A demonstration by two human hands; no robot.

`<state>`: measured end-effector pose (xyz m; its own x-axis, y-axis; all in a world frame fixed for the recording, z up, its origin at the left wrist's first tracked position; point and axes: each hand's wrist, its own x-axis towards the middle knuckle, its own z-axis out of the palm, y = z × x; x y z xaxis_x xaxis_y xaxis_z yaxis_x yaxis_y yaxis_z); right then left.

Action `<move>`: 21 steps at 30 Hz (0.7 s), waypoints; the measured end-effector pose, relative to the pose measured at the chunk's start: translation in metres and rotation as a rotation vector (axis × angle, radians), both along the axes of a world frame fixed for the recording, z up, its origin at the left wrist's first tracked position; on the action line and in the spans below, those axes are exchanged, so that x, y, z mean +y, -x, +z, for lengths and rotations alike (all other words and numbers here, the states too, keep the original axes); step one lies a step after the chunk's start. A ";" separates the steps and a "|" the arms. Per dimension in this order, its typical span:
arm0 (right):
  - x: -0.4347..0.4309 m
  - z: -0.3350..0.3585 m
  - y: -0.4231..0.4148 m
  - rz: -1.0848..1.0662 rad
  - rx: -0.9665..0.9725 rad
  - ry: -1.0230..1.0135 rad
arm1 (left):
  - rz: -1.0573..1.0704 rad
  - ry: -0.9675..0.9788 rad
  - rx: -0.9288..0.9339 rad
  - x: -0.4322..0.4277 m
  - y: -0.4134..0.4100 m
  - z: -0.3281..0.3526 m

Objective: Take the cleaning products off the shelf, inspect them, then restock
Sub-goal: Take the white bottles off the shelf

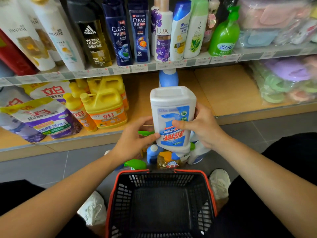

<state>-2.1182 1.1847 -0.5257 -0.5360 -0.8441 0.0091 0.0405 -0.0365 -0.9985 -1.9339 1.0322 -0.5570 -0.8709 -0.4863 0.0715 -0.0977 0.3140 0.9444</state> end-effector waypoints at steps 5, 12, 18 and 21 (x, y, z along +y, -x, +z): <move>-0.001 -0.003 0.004 -0.038 -0.162 0.057 | -0.082 -0.255 -0.109 0.002 0.004 -0.013; -0.003 -0.009 0.009 -0.053 -0.326 0.082 | 0.016 -0.502 0.005 0.002 0.015 -0.003; -0.005 0.001 0.025 -0.154 -0.428 0.060 | 0.102 -0.485 -0.049 -0.006 0.023 0.009; -0.004 -0.002 0.026 -0.240 -0.440 0.064 | 0.047 -0.369 -0.139 -0.008 0.021 0.005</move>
<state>-2.1439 1.1808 -0.5279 -0.6795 -0.7018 -0.2139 0.4402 -0.1568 -0.8841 -1.9552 1.0246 -0.5523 -0.8360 -0.4972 -0.2324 -0.2384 -0.0524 0.9698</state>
